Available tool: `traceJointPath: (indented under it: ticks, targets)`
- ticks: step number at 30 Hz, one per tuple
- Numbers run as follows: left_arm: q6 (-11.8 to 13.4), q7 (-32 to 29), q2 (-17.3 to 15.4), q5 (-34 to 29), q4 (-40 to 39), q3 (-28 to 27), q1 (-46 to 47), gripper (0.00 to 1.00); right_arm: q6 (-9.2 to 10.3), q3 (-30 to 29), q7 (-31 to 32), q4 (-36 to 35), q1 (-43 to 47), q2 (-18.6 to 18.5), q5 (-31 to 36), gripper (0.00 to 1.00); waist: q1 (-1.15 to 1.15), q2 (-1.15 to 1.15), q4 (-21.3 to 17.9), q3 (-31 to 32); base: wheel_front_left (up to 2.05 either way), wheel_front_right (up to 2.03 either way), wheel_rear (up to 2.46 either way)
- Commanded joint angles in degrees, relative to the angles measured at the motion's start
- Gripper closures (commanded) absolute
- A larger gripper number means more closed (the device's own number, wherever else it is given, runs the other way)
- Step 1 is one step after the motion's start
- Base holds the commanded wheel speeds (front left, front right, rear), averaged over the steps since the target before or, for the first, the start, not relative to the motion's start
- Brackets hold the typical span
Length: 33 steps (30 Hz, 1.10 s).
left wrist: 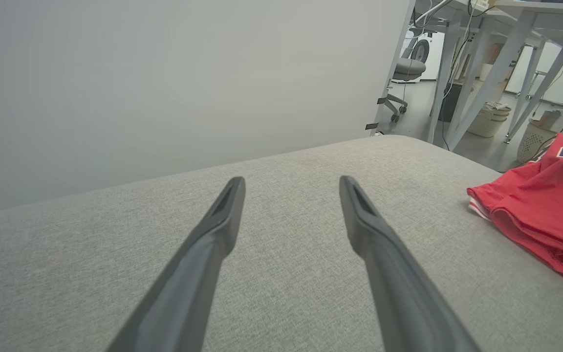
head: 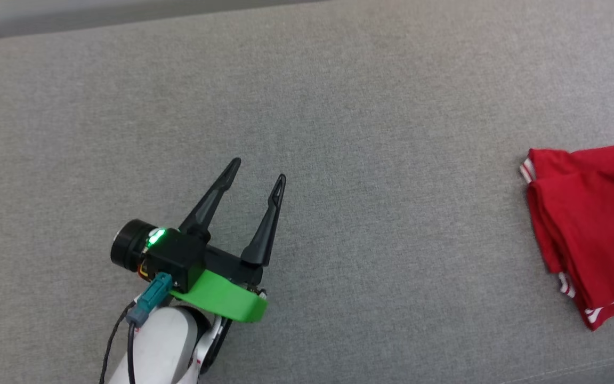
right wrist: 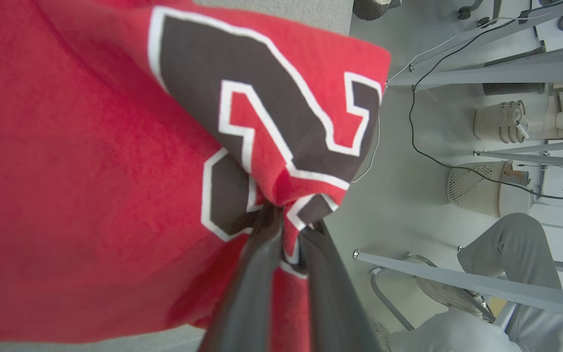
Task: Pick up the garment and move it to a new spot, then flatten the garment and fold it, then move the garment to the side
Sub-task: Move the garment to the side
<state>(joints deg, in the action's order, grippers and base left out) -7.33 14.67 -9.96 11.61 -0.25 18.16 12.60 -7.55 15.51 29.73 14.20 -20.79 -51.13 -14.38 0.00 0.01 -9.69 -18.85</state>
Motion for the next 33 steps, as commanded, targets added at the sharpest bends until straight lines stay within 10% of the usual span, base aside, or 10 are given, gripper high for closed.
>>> traceJointPath:
  ticks: [1,22,23,24,33]
  targets:
    - [-0.2,0.3,-0.8,-0.6,-0.9,-0.1,1.6,0.00,0.06,-1.3,-1.9,2.2,-1.9,0.3,1.4,1.00,0.00,-0.01,-3.8,-7.9,0.00,0.00,0.00]
    - [0.2,-1.3,-5.0,-0.8,-8.4,0.2,5.7,0.00,0.06,-20.1,-21.0,28.4,-15.8,10.6,18.4,1.00,0.00,-0.01,-3.3,-16.0,0.00,0.00,0.00]
    - [0.2,-1.2,-4.9,-0.7,-8.1,0.3,5.6,0.00,0.06,-20.7,-21.7,29.0,-15.9,10.8,19.1,0.69,0.00,-0.01,-3.2,-15.7,0.00,0.00,0.00]
    - [0.3,-1.1,-4.7,-0.6,-7.9,0.2,5.6,0.00,0.06,-21.2,-22.4,29.3,-16.0,10.9,19.6,0.00,0.00,-0.01,-3.0,-15.3,0.00,0.00,0.00]
    - [0.9,0.1,-2.1,1.4,-2.6,-0.1,4.1,0.00,0.06,-21.2,-28.6,29.3,-17.2,11.0,20.4,0.00,0.00,-0.01,-0.2,-7.0,0.00,0.00,0.00]
